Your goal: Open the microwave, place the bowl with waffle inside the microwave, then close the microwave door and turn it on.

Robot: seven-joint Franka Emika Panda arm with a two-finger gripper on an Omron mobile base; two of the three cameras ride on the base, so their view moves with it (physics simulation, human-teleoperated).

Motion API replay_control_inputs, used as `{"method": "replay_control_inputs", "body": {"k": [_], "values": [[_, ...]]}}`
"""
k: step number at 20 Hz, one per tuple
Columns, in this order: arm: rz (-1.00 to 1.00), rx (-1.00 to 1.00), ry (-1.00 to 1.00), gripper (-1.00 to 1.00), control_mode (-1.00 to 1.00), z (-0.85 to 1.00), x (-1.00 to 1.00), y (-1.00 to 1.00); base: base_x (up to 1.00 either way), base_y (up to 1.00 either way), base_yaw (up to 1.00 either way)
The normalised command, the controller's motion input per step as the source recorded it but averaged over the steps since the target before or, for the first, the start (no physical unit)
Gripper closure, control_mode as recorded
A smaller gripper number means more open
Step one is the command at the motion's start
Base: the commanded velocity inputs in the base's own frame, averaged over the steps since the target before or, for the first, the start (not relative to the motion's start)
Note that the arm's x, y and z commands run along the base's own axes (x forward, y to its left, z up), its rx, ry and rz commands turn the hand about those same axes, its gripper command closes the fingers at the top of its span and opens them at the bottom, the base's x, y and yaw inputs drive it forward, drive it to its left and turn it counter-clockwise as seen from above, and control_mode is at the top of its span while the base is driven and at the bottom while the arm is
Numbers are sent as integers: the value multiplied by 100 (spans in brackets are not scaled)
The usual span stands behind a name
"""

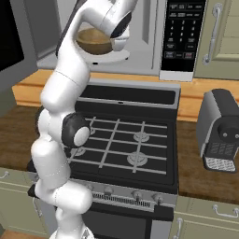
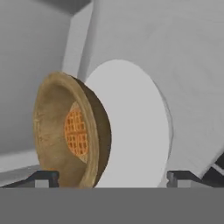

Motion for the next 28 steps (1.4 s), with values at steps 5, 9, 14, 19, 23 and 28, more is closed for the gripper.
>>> {"method": "replay_control_inputs", "body": {"k": [5, 9, 14, 19, 23, 28], "values": [[0, 0, -47, -100, -100, -23, -100, 2, 0, 0, 0], [1, -5, -12, -100, -100, -16, -100, 25, 0, 0, 0], [12, -12, 4, -100, -100, -46, -100, 40, 0, 0, 0], [19, -10, 10, -100, -100, -40, -80, 35, 0, 0, 0], [19, -8, 9, -100, -100, -30, -66, 35, 0, 0, 0], [39, -2, 5, -100, -100, -54, -62, 54, 0, 0, 0]]}}
